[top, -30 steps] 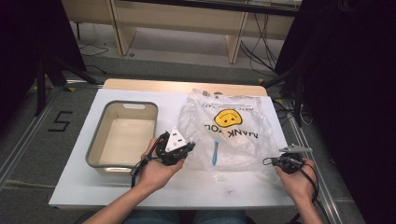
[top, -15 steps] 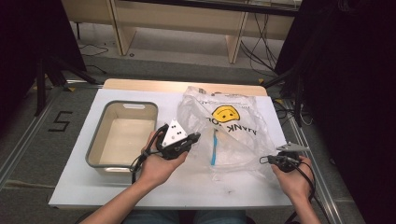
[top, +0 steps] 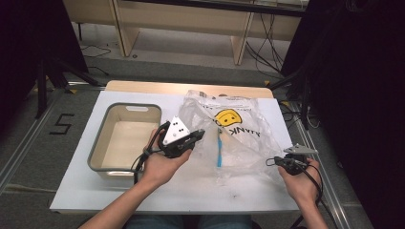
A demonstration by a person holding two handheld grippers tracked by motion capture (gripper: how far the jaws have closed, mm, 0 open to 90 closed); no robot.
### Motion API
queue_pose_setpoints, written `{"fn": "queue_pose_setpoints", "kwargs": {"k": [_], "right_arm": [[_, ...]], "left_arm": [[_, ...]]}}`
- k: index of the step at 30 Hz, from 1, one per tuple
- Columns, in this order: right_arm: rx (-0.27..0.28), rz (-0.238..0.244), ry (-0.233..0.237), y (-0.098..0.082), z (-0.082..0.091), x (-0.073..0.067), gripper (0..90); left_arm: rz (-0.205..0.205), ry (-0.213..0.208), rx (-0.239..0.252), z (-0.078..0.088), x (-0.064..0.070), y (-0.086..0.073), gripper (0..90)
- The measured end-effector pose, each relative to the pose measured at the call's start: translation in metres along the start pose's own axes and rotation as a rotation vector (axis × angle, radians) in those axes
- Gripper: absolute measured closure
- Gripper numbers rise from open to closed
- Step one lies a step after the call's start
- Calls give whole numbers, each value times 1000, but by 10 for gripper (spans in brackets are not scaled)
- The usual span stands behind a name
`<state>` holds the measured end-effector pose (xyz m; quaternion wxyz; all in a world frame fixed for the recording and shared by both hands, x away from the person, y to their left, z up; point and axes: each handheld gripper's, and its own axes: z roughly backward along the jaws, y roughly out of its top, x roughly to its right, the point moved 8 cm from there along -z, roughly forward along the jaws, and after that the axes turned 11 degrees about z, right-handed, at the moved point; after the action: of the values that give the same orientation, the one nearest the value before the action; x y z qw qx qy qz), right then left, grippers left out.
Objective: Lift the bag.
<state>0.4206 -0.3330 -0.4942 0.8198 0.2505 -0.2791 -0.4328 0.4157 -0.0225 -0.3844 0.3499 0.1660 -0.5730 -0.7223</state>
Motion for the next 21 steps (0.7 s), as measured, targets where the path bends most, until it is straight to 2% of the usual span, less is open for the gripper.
{"fn": "queue_pose_setpoints", "kwargs": {"k": [4, 7, 12, 16, 18, 21], "right_arm": [[19, 5, -4, 3, 1, 0, 900], [28, 6, -6, 3, 2, 1, 900], [35, 9, -6, 4, 2, 1, 900], [24, 4, -2, 2, 2, 2, 900], [15, 2, -1, 0, 3, 3, 900], [-10, 1, -4, -8, 5, 10, 900]], "left_arm": [[-1, -5, 4, -2, 3, 1, 895], [8, 2, 30, -1, 1, 9, 895], [16, 7, 49, 0, -1, 14, 895], [3, 13, 13, -2, -2, 6, 895], [-8, 24, -26, -4, -3, -6, 895], [-8, 36, -102, -6, -4, -32, 894]]}}
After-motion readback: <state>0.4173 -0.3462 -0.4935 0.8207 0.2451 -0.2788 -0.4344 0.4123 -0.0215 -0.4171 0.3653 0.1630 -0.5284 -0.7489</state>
